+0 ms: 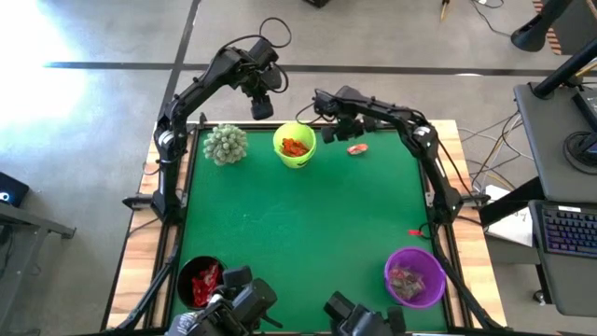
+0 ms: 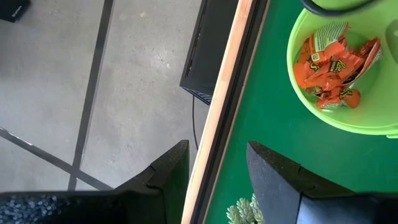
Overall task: Organize candy in baskets
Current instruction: Put the orange chocolate bar into the green bucket
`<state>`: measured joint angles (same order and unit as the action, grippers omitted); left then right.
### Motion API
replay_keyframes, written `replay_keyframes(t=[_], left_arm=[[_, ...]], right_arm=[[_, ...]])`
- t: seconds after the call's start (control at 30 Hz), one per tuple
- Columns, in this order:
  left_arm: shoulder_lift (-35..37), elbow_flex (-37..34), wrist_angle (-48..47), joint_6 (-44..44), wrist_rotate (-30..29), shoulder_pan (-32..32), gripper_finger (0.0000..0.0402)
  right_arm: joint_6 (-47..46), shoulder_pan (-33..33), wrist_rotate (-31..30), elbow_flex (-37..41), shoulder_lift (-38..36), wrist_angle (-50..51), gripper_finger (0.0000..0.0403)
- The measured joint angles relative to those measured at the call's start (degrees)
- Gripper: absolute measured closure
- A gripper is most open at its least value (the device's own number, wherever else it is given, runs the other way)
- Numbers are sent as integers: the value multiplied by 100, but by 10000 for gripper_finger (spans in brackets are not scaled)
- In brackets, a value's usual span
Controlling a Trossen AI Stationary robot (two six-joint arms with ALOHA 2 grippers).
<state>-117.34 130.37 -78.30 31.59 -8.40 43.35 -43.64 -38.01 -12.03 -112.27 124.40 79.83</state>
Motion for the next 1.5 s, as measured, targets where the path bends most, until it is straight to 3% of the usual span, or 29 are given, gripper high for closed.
replay_keyframes(t=[0.73, 0.93, 1.17, 1.5], left_arm=[[0, 0, -26, 28, 0, 0, 258], [0, 0, -24, 52, 0, 0, 258], [0, 0, -24, 69, 0, 0, 258], [0, 0, -24, 70, 2, 0, 258]], right_arm=[[368, -150, 501, 284, 35, 89, 310], [543, -137, 848, 284, 35, 108, 278], [530, -137, 582, 284, 35, 225, 242], [516, -139, 539, 536, 37, -55, 232]])
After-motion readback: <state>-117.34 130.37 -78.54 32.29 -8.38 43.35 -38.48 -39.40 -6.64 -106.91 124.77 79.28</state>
